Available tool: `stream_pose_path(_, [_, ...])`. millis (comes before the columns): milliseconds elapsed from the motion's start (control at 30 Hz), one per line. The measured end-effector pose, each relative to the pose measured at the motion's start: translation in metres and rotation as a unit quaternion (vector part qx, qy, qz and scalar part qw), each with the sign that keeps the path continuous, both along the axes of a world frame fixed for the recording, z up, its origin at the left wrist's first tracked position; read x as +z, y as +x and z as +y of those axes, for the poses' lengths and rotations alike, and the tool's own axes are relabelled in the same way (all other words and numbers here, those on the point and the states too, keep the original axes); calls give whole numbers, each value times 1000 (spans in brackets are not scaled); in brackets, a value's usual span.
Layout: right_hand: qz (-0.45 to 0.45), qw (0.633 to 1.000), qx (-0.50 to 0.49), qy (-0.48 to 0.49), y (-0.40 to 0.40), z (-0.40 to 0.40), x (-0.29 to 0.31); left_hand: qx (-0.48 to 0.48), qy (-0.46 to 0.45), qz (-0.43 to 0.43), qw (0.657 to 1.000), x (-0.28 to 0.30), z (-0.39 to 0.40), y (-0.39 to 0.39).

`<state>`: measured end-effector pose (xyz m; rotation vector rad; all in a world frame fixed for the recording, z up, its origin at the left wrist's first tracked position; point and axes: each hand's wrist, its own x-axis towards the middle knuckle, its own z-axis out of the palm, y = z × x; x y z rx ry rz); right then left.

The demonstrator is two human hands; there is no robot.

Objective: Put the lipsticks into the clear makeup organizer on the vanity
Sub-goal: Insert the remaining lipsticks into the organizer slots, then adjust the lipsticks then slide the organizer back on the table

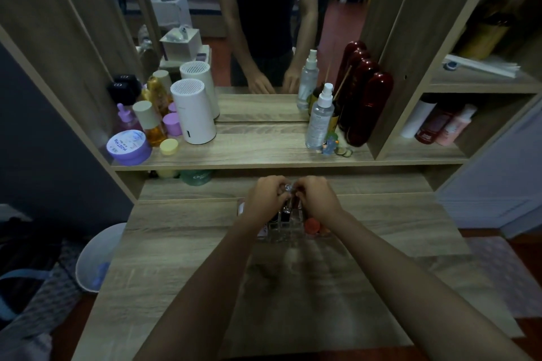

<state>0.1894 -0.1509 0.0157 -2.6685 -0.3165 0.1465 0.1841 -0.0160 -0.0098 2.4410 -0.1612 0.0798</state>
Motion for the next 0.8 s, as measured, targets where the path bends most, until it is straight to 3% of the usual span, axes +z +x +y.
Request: stream_pose_path(800, [-1, 1000, 22, -15, 0, -2, 2, -20, -28, 18, 999, -2, 9, 3])
